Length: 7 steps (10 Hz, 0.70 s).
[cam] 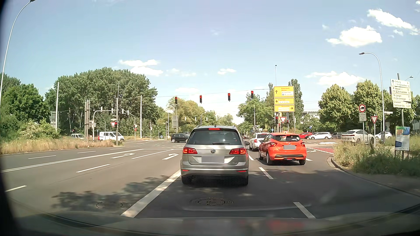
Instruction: Follow the waypoints while adhering to traffic rules and regulations
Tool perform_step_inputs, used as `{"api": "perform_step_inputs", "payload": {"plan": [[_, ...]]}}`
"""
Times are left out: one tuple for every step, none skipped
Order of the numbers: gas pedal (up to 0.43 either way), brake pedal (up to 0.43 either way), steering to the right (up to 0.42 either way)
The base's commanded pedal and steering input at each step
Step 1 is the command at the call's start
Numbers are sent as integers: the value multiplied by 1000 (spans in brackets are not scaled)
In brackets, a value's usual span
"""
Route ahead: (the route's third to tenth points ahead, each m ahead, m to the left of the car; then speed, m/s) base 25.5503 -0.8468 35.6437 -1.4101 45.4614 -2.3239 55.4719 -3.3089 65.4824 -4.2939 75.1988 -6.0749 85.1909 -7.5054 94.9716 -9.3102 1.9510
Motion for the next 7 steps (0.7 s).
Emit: {"api": "perform_step_inputs", "payload": {"plan": [[0,189,1],[0,201,2],[0,207,3],[0,207,3],[0,213,3],[0,220,3],[0,226,3]]}}
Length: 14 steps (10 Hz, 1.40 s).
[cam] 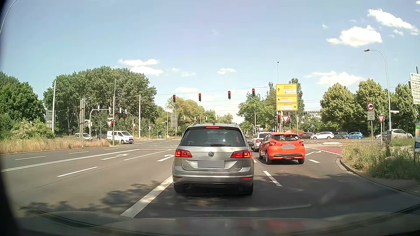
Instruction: Follow the waypoints while adhering to traffic rules and regulations
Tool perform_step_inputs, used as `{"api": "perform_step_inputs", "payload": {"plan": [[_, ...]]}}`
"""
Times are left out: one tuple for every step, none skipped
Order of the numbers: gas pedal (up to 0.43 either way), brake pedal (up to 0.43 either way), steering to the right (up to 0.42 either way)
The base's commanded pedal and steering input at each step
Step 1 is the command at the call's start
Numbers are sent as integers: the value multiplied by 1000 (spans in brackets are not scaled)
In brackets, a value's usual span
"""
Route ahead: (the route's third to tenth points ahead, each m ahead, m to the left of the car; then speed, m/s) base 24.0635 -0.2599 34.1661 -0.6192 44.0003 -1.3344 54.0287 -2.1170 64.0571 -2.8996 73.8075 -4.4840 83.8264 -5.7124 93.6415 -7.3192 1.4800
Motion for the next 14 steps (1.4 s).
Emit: {"api": "perform_step_inputs", "payload": {"plan": [[0,232,3],[0,232,3],[0,232,3],[0,232,3],[0,232,3],[0,232,3],[0,232,3],[0,238,3],[0,232,3],[0,232,3],[0,238,3],[0,232,3],[0,232,3],[0,238,3]]}}
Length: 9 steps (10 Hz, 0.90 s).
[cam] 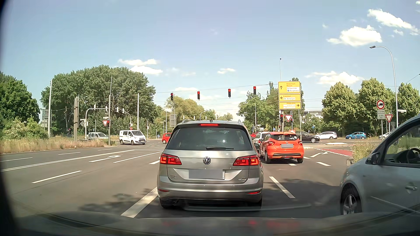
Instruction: Follow the waypoints while adhering to traffic rules and regulations
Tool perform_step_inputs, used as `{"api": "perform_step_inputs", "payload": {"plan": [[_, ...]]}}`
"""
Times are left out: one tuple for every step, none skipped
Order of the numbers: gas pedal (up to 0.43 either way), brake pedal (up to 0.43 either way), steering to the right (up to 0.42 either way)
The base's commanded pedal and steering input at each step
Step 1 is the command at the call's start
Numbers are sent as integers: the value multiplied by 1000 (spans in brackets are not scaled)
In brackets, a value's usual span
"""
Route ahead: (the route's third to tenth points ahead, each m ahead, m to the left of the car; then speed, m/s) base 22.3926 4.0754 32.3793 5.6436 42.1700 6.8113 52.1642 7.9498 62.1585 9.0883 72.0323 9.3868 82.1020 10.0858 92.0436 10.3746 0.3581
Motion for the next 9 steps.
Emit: {"api": "perform_step_inputs", "payload": {"plan": [[0,232,3],[0,238,3],[0,238,3],[0,232,3],[0,238,3],[0,238,3],[0,232,3],[0,238,3],[0,250,3]]}}
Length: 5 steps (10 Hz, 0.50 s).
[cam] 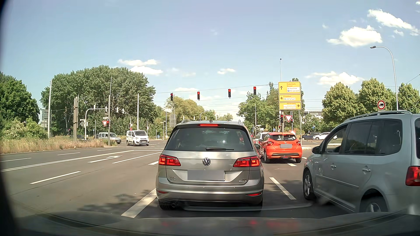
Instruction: Follow the waypoints while adhering to traffic rules and regulations
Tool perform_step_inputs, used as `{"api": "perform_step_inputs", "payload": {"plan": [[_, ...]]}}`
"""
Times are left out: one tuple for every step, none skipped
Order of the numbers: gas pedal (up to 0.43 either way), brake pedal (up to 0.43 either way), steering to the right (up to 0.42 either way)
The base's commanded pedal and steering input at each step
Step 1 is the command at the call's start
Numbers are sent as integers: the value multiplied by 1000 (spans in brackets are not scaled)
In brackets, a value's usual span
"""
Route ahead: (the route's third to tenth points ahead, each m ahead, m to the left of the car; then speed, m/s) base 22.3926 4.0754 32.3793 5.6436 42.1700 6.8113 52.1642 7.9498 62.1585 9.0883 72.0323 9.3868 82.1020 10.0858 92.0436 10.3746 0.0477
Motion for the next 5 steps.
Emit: {"api": "perform_step_inputs", "payload": {"plan": [[0,262,3],[0,280,3],[0,305,3],[0,311,3],[0,317,3]]}}
